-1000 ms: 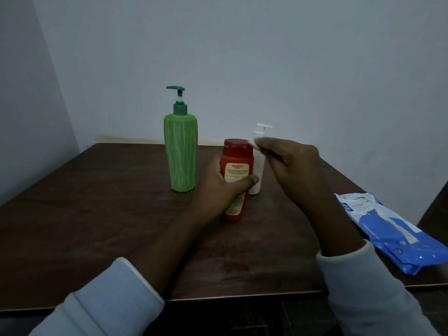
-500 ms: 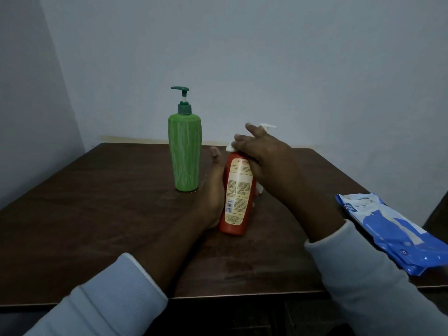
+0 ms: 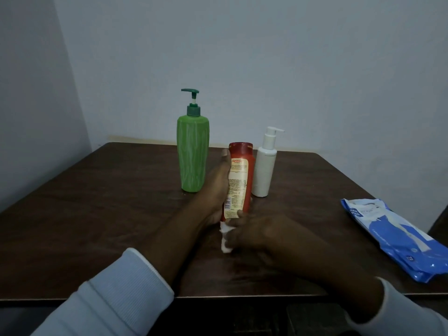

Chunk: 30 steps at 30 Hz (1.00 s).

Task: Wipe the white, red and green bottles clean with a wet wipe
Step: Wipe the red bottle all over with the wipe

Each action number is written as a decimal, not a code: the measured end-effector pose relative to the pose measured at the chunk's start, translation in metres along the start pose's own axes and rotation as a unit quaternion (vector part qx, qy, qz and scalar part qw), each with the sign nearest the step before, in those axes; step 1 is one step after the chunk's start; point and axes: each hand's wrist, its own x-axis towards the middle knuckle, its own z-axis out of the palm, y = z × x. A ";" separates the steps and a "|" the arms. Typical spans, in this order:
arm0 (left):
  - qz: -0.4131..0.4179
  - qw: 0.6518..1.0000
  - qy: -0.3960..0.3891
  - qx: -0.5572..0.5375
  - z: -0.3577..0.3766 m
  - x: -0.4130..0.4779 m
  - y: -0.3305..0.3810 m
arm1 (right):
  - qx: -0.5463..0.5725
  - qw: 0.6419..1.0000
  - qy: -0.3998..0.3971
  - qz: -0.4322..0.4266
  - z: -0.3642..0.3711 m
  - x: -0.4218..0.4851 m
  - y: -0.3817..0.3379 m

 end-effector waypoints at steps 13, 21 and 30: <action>0.003 0.999 -0.002 -0.048 -0.006 0.007 -0.002 | -0.090 0.969 0.210 0.092 -0.004 0.024 0.048; -0.025 0.997 0.018 -0.065 -0.008 0.011 -0.003 | -0.052 0.998 0.042 -0.011 0.006 -0.016 0.004; 0.047 0.996 0.056 -0.059 -0.007 0.010 0.001 | 0.019 0.945 0.299 0.128 -0.053 -0.019 -0.004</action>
